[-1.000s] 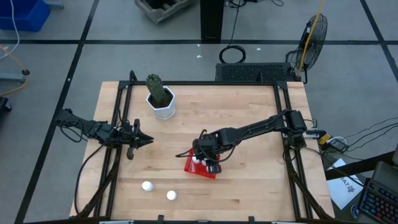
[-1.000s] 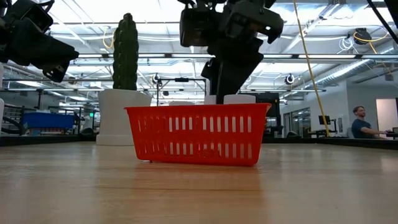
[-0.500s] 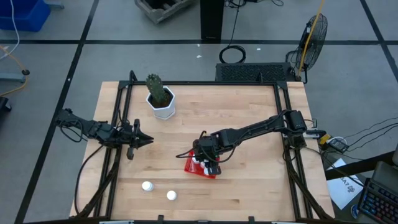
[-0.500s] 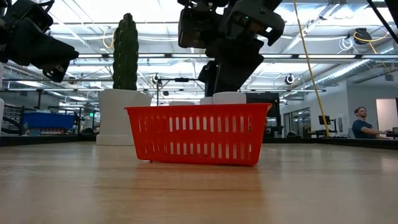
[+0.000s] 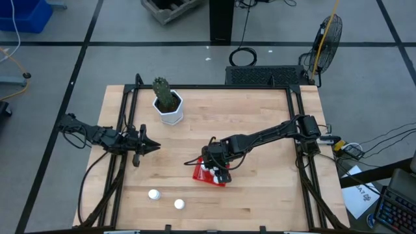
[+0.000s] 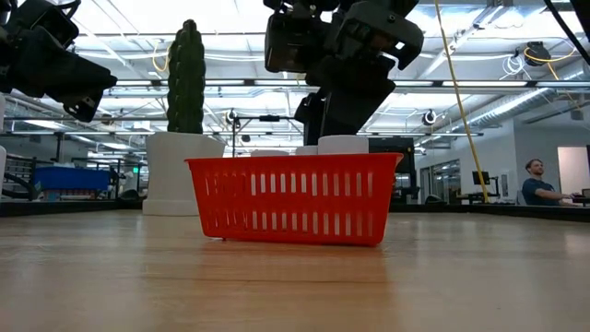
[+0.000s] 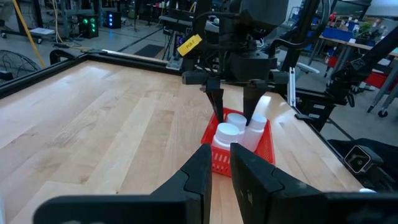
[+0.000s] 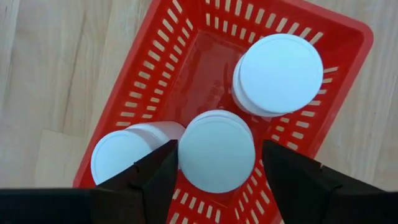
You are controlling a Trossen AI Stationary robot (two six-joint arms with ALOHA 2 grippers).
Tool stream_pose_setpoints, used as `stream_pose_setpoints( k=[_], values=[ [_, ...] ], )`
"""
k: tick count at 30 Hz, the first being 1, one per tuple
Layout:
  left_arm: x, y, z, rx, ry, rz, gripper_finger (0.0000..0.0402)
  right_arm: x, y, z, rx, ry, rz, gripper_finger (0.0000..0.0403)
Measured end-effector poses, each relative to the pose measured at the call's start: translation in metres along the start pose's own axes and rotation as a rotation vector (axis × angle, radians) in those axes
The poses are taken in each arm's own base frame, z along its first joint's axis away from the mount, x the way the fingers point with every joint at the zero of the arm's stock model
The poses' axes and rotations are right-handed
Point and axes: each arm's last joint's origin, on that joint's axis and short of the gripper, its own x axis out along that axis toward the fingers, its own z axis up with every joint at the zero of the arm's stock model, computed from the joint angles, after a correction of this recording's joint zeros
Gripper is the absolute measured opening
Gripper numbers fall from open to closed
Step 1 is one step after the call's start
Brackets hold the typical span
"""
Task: Pick and place pill bottles into a basket
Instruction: Put the white pill bottle into the red bin
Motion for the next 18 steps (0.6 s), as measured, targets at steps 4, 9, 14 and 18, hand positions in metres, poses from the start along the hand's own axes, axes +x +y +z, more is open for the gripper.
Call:
stream_pose_setpoints(
  k=[4, 9, 14, 18],
  values=[
    [0.000, 0.000, 0.000, 0.000, 0.000, 0.000, 0.0063, -0.001, 0.000, 0.000, -0.006, -0.001, -0.003, 0.0237],
    [0.000, 0.000, 0.000, 0.000, 0.000, 0.000, 0.0063, -0.004, 0.000, 0.000, -0.020, -0.002, -0.024, 0.0236],
    [0.000, 0.000, 0.000, 0.000, 0.000, 0.000, 0.0063, -0.010, 0.001, 0.000, -0.021, -0.011, -0.024, 0.0234],
    [0.000, 0.000, 0.000, 0.000, 0.000, 0.000, 0.0063, -0.020, 0.003, 0.000, -0.022, -0.029, -0.023, 0.0234]
  ],
)
